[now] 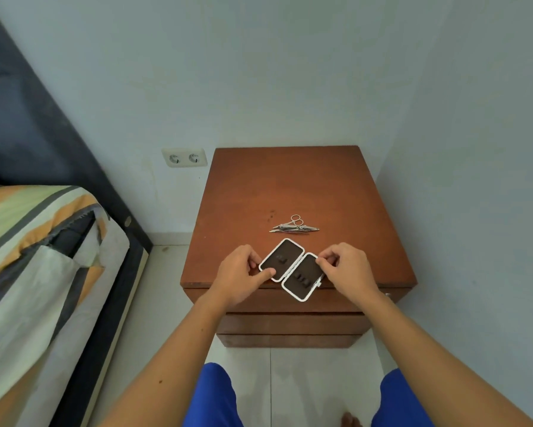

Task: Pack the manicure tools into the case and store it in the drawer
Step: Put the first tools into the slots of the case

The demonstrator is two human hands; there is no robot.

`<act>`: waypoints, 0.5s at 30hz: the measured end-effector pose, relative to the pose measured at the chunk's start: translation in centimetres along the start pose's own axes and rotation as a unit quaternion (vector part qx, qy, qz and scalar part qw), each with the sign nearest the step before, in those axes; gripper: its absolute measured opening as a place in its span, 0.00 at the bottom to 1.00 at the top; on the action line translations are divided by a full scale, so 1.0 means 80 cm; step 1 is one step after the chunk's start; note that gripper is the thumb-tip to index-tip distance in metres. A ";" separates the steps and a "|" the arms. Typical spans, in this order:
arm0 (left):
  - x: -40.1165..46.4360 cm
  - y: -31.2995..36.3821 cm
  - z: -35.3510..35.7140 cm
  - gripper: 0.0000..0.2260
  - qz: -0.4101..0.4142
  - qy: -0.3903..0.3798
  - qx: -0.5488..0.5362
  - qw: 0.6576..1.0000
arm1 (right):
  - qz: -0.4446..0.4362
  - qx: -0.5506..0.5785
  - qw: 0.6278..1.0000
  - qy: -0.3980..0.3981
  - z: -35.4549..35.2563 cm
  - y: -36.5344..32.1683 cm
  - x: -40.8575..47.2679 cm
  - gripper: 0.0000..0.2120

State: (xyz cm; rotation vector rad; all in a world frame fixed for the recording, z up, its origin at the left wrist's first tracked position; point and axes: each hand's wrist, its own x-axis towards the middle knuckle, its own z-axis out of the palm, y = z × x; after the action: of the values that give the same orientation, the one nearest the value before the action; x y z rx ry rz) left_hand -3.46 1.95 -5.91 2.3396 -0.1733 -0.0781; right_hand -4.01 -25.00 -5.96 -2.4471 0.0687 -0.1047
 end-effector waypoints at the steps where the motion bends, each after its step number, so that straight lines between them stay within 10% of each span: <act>1: -0.003 0.000 -0.001 0.15 0.005 -0.016 -0.003 1.000 | 0.005 0.002 1.000 -0.001 0.000 -0.002 0.008 0.06; 15: -0.016 -0.010 0.019 0.21 0.031 0.013 -0.025 0.999 | 0.058 0.003 0.998 0.020 0.014 -0.024 0.073 0.12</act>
State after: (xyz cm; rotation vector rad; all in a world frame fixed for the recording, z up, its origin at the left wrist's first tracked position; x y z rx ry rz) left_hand -4.83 1.59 -7.53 2.2834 -0.2276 -0.0218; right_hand 1.94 -23.27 -5.24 -2.4292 0.2285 -0.1019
